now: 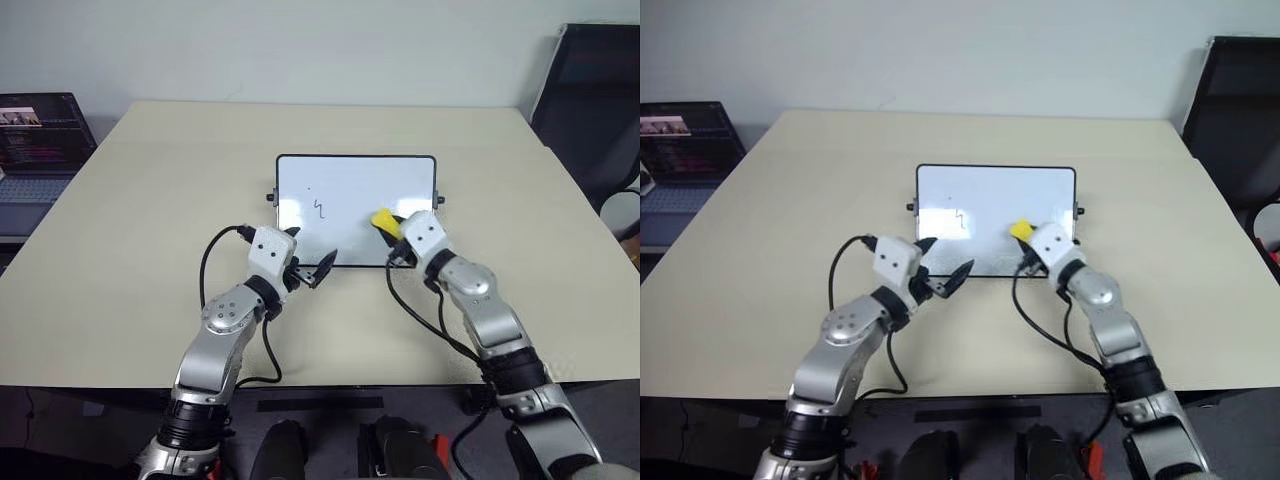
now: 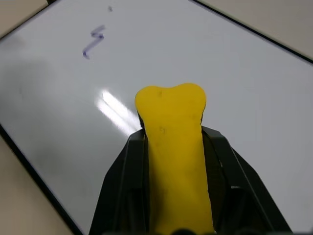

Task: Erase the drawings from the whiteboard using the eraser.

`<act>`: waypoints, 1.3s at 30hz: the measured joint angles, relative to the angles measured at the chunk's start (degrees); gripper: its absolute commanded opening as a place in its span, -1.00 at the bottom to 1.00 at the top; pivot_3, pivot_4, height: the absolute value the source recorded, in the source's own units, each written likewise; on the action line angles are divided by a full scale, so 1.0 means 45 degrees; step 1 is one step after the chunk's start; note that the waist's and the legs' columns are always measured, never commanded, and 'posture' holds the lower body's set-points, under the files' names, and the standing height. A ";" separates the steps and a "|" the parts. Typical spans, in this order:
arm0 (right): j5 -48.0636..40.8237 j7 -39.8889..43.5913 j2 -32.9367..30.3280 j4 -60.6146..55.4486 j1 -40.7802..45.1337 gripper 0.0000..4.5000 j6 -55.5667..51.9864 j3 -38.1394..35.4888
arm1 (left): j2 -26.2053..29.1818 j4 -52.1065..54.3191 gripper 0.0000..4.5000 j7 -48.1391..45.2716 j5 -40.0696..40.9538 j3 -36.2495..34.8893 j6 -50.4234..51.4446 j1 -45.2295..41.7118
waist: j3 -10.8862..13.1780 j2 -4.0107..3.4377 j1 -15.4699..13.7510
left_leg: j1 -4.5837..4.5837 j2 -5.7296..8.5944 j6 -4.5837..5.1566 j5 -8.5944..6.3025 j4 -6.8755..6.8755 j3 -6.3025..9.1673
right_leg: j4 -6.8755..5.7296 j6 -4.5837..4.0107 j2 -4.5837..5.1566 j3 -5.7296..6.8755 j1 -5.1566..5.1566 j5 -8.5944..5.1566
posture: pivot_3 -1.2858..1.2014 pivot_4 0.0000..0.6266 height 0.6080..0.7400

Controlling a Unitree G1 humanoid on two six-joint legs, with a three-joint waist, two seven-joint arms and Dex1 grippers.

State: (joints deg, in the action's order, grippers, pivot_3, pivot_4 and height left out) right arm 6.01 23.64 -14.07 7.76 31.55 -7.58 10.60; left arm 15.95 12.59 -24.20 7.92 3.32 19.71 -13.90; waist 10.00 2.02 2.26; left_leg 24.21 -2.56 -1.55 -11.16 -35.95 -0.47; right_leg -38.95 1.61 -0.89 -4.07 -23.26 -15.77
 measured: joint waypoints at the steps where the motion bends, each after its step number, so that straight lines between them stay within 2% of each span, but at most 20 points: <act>1: 0.0000 -0.0004 0.0217 0.0196 0.0379 -0.52 -0.0098 0.0047 | 0.0045 -0.0019 1.00 0.0014 0.0000 -0.0137 -0.0003 0.0002 | 0.0000 0.0000 -0.0009 | 0.0000 -0.0001 0.0000 0.0000 -0.0001 -0.0002 | 0.0001 0.0000 0.0000 -0.0002 0.0001 0.0000 | 0.03 -0.52 1.00; 9: 0.0117 -0.0027 0.1496 0.2504 0.2910 -0.52 -0.0309 0.0588 | -0.0145 -0.0553 1.00 0.0450 0.0262 -0.0920 -0.0002 0.0059 | 0.0000 0.0000 -0.0031 | 0.0003 -0.0005 0.0000 0.0000 0.0003 -0.0002 | 0.0003 -0.0058 0.0008 0.0003 -0.0001 0.0034 | 0.03 -0.52 1.00; 24: 0.0825 -0.0420 0.2461 0.6316 0.5557 -0.52 0.0244 0.0938 | -0.0110 -0.1407 1.00 0.0471 0.0248 -0.1230 -0.0332 -0.0200 | 0.0001 -0.0002 -0.0004 | 0.0008 -0.0007 0.0000 -0.0001 0.0005 -0.0003 | 0.0003 -0.0064 0.0009 0.0005 -0.0008 0.0037 | 0.03 -0.52 1.00; 39: 0.1385 -0.0839 0.2947 0.8247 0.6700 -0.52 0.0838 0.0941 | -0.0095 -0.1448 1.00 0.0247 0.0208 -0.1064 -0.0559 -0.0496 | 0.0002 -0.0003 0.0027 | 0.0018 -0.0008 -0.0003 -0.0002 0.0015 -0.0001 | 0.0004 -0.0065 0.0010 0.0006 -0.0017 0.0038 | 0.03 -0.52 1.00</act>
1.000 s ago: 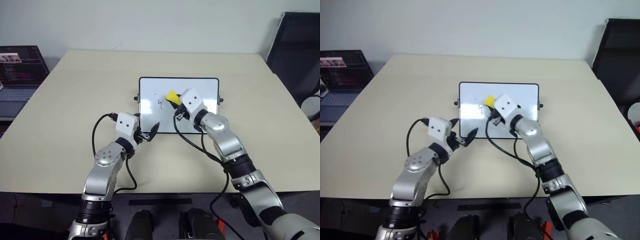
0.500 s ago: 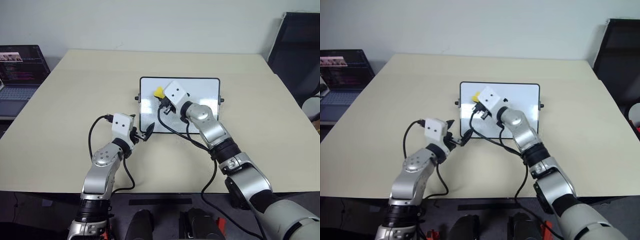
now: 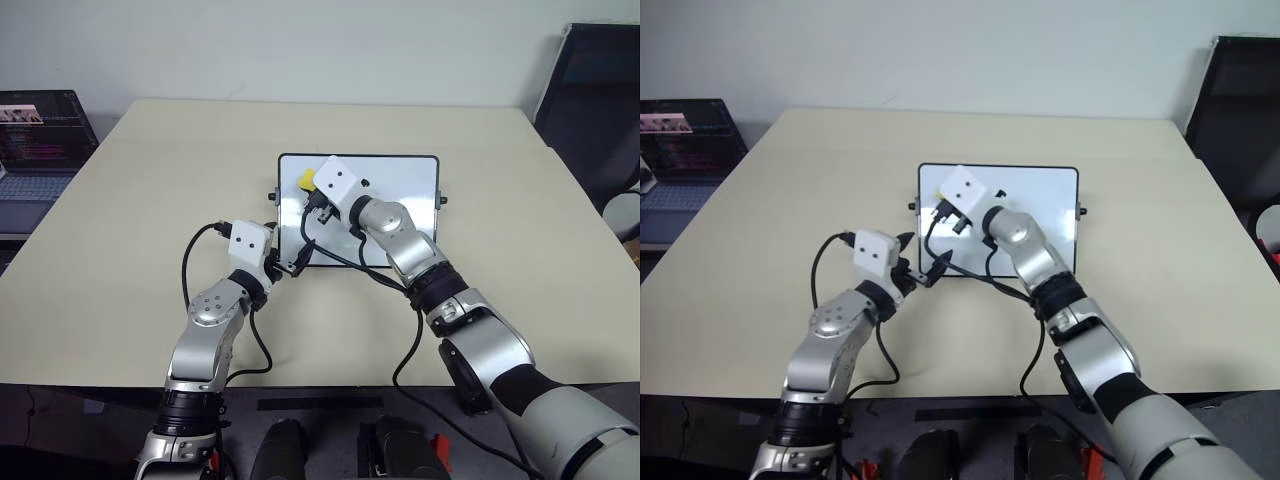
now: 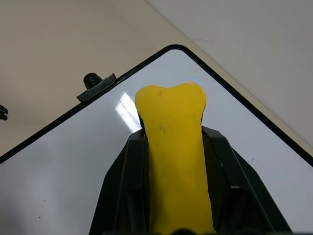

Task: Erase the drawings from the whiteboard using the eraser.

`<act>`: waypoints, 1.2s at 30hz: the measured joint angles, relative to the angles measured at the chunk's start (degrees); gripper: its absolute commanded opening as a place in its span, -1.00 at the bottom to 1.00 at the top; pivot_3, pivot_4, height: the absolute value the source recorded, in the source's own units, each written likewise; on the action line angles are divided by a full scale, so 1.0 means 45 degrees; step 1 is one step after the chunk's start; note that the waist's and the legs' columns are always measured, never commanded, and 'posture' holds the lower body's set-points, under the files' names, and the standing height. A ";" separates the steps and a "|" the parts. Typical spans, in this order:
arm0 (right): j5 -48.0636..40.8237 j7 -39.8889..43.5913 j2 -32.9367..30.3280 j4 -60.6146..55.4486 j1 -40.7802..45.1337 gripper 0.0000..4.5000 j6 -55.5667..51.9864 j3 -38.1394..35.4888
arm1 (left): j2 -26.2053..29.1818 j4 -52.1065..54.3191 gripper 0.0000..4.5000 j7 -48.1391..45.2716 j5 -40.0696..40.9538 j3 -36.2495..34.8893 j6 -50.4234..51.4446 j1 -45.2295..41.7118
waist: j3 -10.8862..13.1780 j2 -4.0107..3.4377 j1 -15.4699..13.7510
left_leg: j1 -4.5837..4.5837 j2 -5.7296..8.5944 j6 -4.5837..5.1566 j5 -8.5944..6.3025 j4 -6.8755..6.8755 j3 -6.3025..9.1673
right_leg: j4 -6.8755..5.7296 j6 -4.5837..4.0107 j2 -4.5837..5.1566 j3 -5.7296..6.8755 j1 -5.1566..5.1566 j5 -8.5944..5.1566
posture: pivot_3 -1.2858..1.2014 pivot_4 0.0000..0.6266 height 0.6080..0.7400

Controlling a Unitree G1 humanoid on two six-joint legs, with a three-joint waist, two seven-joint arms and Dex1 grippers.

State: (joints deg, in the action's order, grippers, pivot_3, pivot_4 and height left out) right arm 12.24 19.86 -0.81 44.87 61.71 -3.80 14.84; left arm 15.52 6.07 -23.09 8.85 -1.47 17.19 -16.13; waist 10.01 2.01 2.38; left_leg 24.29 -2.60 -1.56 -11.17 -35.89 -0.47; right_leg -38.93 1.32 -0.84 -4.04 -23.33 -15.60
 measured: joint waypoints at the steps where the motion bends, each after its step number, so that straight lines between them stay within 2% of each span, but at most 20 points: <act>1: 0.0004 -0.0004 0.0008 0.0096 0.0047 -0.52 0.0044 0.0000 | 0.0000 0.0000 1.00 0.0001 0.0000 0.0000 0.0001 0.0000 | 0.0000 0.0000 0.0001 | 0.0000 0.0000 0.0000 0.0000 0.0000 -0.0001 | 0.0000 0.0000 0.0000 0.0000 -0.0001 0.0000 | 0.03 -0.52 1.00; 10: 0.0154 -0.0026 0.0006 0.1057 0.0275 -0.52 0.0063 0.0002 | -0.0010 0.0011 1.00 0.0012 0.0001 0.0005 0.0023 0.0002 | 0.0001 0.0000 0.0004 | 0.0003 0.0000 0.0000 0.0000 0.0000 0.0000 | 0.0001 -0.0001 0.0000 0.0000 -0.0003 0.0000 | 0.03 -0.52 1.00; 17: 0.0228 0.0218 -0.0043 0.0821 0.0231 -0.52 -0.0500 0.0000 | -0.0025 0.0022 1.00 0.0014 0.0000 0.0096 0.0044 -0.0001 | 0.0000 -0.0001 0.0000 | 0.0005 0.0000 0.0000 0.0000 -0.0004 0.0005 | -0.0004 -0.0001 0.0000 0.0003 -0.0004 0.0000 | 0.03 -0.52 1.00; 22: 0.0241 0.0446 -0.0261 -0.0538 -0.0671 -0.52 -0.1089 0.0001 | -0.0075 0.0033 1.00 0.0020 0.0002 0.0260 0.0059 -0.0002 | -0.0001 0.0001 -0.0019 | 0.0005 0.0002 0.0000 0.0000 -0.0005 0.0010 | -0.0003 0.0001 0.0002 0.0006 0.0000 -0.0001 | 0.03 -0.52 1.00; 36: 0.0547 0.1418 -0.1736 -0.6460 -0.4821 -0.52 -0.3555 0.0747 | -0.0151 0.0035 1.00 0.0021 0.0000 0.0275 0.0044 0.0001 | -0.0007 0.0007 -0.0089 | -0.0025 0.0003 0.0000 0.0001 -0.0017 0.0012 | -0.0008 0.0027 0.0001 0.0007 0.0026 -0.0015 | 0.03 -0.52 1.00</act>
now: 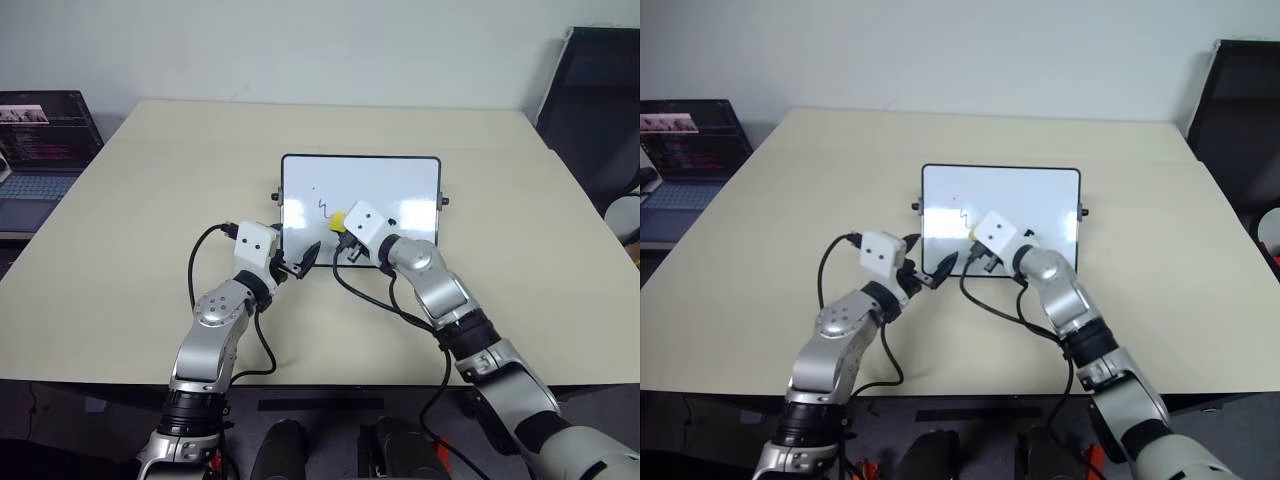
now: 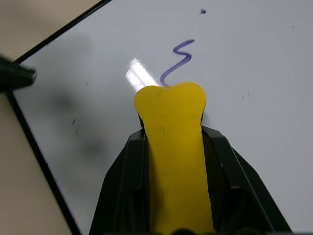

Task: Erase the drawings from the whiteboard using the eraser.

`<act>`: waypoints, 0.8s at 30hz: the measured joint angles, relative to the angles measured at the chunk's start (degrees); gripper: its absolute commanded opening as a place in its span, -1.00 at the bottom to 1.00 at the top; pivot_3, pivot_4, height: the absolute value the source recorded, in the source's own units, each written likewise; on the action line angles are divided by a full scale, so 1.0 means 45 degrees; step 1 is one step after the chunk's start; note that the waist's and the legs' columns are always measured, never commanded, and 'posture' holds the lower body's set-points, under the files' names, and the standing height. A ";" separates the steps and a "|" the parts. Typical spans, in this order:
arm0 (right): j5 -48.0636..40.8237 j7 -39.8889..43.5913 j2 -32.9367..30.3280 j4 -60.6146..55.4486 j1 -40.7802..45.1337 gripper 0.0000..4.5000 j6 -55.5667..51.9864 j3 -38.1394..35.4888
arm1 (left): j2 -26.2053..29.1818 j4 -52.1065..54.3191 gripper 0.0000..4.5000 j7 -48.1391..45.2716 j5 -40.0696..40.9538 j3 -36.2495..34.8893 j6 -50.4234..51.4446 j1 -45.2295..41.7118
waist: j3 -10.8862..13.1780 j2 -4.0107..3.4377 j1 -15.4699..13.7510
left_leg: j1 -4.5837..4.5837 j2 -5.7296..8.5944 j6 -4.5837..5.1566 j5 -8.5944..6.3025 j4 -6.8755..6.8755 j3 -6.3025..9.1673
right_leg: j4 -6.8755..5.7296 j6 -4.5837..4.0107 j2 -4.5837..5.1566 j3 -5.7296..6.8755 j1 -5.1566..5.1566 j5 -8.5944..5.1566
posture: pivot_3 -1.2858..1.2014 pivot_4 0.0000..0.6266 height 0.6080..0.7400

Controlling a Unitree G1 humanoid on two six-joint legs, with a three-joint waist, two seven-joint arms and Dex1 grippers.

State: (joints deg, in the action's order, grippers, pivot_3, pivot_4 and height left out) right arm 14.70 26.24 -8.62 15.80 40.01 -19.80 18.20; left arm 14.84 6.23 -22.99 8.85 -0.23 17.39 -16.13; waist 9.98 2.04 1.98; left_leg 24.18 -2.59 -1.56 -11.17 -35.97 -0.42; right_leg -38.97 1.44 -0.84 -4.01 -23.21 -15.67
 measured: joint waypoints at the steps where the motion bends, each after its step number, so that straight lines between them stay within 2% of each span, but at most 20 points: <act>1: 0.0002 0.0016 -0.0033 -0.0219 -0.0158 -0.52 -0.0150 0.0019 | -0.0006 -0.0001 1.00 0.0004 0.0000 0.0000 -0.0002 0.0002 | 0.0000 0.0000 -0.0002 | 0.0000 0.0000 0.0000 0.0000 0.0000 -0.0001 | 0.0001 0.0000 0.0000 -0.0001 0.0000 0.0000 | 0.03 -0.52 1.00; 7: -0.0018 0.0058 -0.0046 -0.0189 0.0039 -0.52 -0.0420 0.0186 | -0.0082 -0.0005 1.00 0.0034 -0.0001 -0.0008 -0.0009 0.0005 | 0.0000 0.0001 0.0002 | -0.0003 0.0003 0.0000 0.0000 0.0000 -0.0008 | 0.0002 0.0001 -0.0002 -0.0003 0.0000 0.0000 | 0.03 -0.52 1.00; 13: -0.0035 -0.0399 0.0865 0.2833 0.2574 -0.52 0.0431 0.0209 | -0.0118 -0.0028 1.00 0.0080 -0.0006 0.0004 -0.0049 -0.0008 | 0.0001 0.0000 0.0237 | -0.0025 0.0001 0.0001 0.0002 0.0008 -0.0027 | 0.0001 0.0001 -0.0020 -0.0005 -0.0004 0.0008 | 0.03 -0.52 1.00; 24: -0.0165 -0.1180 0.2221 0.6606 0.5048 -0.52 0.2228 -0.0048 | -0.0097 -0.0023 1.00 0.0230 -0.0014 -0.0014 -0.0052 0.0004 | 0.0005 -0.0003 0.0274 | 0.0053 -0.0011 -0.0031 -0.0019 0.0033 -0.0011 | 0.0014 -0.0047 -0.0012 -0.0002 -0.0065 0.0034 | 0.03 -0.52 1.00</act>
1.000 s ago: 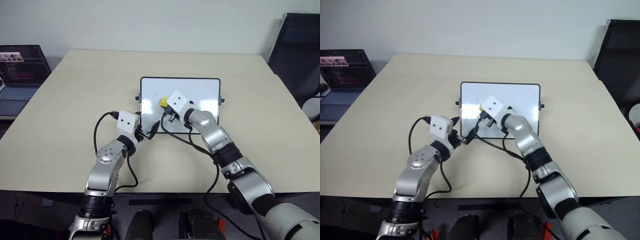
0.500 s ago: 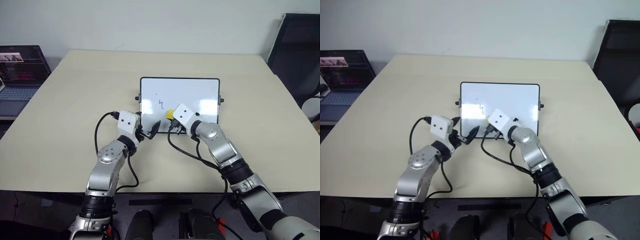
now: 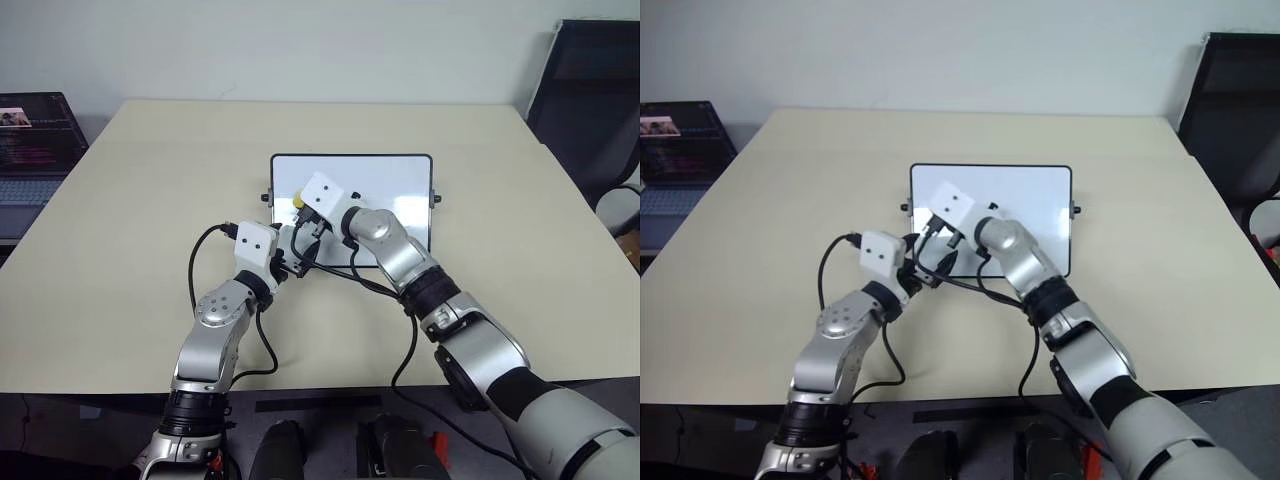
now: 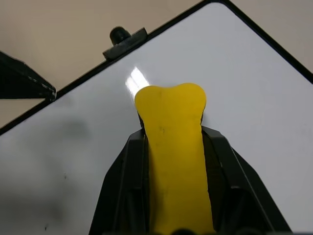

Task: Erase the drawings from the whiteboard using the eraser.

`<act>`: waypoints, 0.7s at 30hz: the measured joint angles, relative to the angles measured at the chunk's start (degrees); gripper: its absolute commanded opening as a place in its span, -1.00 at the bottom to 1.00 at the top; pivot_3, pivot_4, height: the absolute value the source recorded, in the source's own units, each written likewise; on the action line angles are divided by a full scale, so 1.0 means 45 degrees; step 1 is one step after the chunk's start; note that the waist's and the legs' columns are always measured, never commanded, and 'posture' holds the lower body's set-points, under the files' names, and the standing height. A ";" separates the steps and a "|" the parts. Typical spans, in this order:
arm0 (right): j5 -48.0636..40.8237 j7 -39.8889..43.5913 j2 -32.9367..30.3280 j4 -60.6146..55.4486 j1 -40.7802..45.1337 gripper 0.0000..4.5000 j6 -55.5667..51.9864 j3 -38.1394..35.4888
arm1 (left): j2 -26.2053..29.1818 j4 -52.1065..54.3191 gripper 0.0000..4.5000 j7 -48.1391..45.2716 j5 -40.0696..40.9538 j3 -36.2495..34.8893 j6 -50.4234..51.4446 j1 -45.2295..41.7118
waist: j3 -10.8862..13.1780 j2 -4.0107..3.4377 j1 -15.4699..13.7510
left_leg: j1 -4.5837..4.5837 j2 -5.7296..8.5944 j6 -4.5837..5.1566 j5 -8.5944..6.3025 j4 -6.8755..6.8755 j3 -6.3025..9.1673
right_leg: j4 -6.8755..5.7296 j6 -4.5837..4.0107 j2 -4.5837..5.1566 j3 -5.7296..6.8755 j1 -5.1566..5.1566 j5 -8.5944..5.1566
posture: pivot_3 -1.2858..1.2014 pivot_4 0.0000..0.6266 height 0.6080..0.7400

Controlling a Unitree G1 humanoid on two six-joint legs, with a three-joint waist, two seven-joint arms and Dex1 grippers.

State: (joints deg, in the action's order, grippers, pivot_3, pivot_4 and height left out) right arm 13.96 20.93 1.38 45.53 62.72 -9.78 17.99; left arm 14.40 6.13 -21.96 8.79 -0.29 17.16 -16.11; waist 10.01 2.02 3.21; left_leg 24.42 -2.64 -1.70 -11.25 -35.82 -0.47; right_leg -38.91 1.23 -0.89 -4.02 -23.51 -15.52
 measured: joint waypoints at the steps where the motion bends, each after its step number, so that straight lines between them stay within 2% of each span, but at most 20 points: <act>1: -0.0009 -0.0037 0.0029 0.0250 0.0182 -0.52 0.0155 -0.0042 | 0.0005 0.0000 1.00 0.0010 0.0000 -0.0006 0.0000 0.0005 | 0.0000 -0.0001 0.0000 | 0.0001 0.0001 0.0000 0.0000 0.0000 0.0002 | 0.0000 0.0000 0.0000 0.0001 0.0000 0.0000 | 0.03 -0.52 1.00; 9: -0.0115 -0.0683 0.0253 0.2369 0.1572 -0.52 0.1195 -0.0567 | 0.0003 0.0011 1.00 0.0013 0.0001 0.0004 0.0001 0.0064 | 0.0004 -0.0002 0.0006 | 0.0003 0.0002 -0.0001 0.0000 0.0002 0.0001 | 0.0000 -0.0001 0.0000 0.0002 -0.0005 0.0000 | 0.03 -0.52 1.00; 13: -0.0111 -0.0762 0.0173 0.2574 0.1703 -0.52 0.1489 -0.0700 | 0.0003 0.0010 1.00 0.0008 0.0002 0.0007 0.0001 0.0063 | 0.0004 -0.0002 0.0005 | 0.0007 0.0001 -0.0001 -0.0001 0.0002 0.0002 | 0.0002 -0.0001 0.0001 0.0001 -0.0005 -0.0001 | 0.03 -0.52 1.00; 21: 0.0210 0.0671 -0.0909 -0.1095 -0.1425 -0.52 0.0723 -0.0026 | 0.0028 0.0014 1.00 -0.0004 0.0002 0.0022 0.0009 0.0071 | 0.0000 0.0002 -0.0043 | -0.0004 0.0002 -0.0001 0.0002 -0.0019 0.0024 | -0.0011 0.0012 0.0007 0.0012 0.0018 -0.0007 | 0.03 -0.52 1.00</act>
State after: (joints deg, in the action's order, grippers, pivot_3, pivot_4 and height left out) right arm 14.90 23.95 -2.71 40.60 56.31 -6.52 17.87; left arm 14.53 6.19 -21.97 8.80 -0.19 17.20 -15.79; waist 10.01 2.03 3.02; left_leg 24.40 -2.63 -1.71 -11.24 -35.90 -0.36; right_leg -38.96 1.28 -0.86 -3.96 -23.43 -15.55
